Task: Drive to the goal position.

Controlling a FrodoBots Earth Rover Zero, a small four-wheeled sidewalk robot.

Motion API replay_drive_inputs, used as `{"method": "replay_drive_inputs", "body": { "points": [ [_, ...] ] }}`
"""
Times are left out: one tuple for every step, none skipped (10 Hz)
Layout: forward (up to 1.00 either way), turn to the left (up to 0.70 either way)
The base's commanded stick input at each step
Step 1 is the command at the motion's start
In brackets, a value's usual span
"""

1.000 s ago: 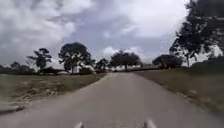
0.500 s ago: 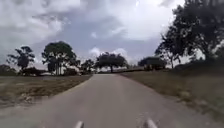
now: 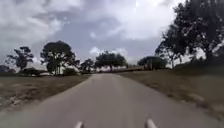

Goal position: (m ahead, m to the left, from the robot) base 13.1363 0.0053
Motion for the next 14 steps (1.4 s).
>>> {"method": "replay_drive_inputs", "body": {
  "points": [
    [0.85,0.00],
    [0.85,0.00],
    [0.85,0.00],
    [0.85,0.00],
    [0.85,0.00],
    [0.85,0.00],
    [0.85,0.00],
    [0.85,0.00],
    [0.85,0.00],
    [0.85,0.00],
    [0.85,0.00],
    [0.85,0.00],
    [0.85,0.00],
    [0.85,0.00]
  ]
}}
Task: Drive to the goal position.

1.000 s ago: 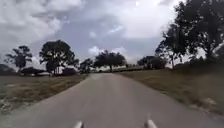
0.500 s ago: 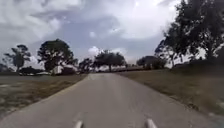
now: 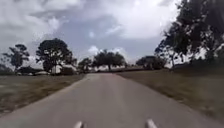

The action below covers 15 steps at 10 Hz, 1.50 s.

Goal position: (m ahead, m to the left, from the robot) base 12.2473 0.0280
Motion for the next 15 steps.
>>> {"method": "replay_drive_inputs", "body": {
  "points": [
    [0.85,0.00],
    [0.85,0.00],
    [0.85,0.00],
    [0.85,0.00],
    [0.85,0.00],
    [0.85,0.00],
    [0.85,0.00],
    [0.85,0.00],
    [0.85,0.00],
    [0.85,0.00],
    [0.85,0.00],
    [0.85,0.00],
    [0.85,0.00],
    [0.85,0.00],
    [0.85,0.00]
  ]
}}
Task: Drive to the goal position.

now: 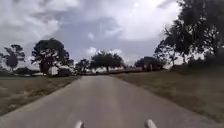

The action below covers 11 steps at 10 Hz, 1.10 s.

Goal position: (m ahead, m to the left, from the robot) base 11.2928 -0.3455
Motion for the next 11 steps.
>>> {"method": "replay_drive_inputs", "body": {
  "points": [
    [0.85,0.00],
    [0.85,0.00],
    [0.85,0.00],
    [0.85,0.00],
    [0.85,0.00],
    [0.85,0.00],
    [0.85,0.00],
    [0.85,0.00],
    [0.85,0.00],
    [0.85,0.00],
    [0.85,0.00]
  ]
}}
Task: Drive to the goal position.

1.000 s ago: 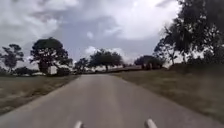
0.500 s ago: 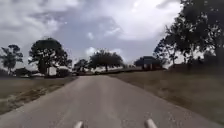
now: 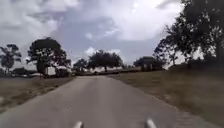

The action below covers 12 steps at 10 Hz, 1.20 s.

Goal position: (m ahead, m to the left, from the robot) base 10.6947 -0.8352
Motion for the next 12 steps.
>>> {"method": "replay_drive_inputs", "body": {
  "points": [
    [0.85,0.00],
    [0.85,0.01],
    [0.85,0.12],
    [0.85,0.29],
    [0.85,0.34],
    [0.85,0.34],
    [0.85,0.26],
    [0.85,0.11],
    [0.85,0.00],
    [0.85,0.00],
    [0.85,0.00],
    [0.85,0.00]
  ]
}}
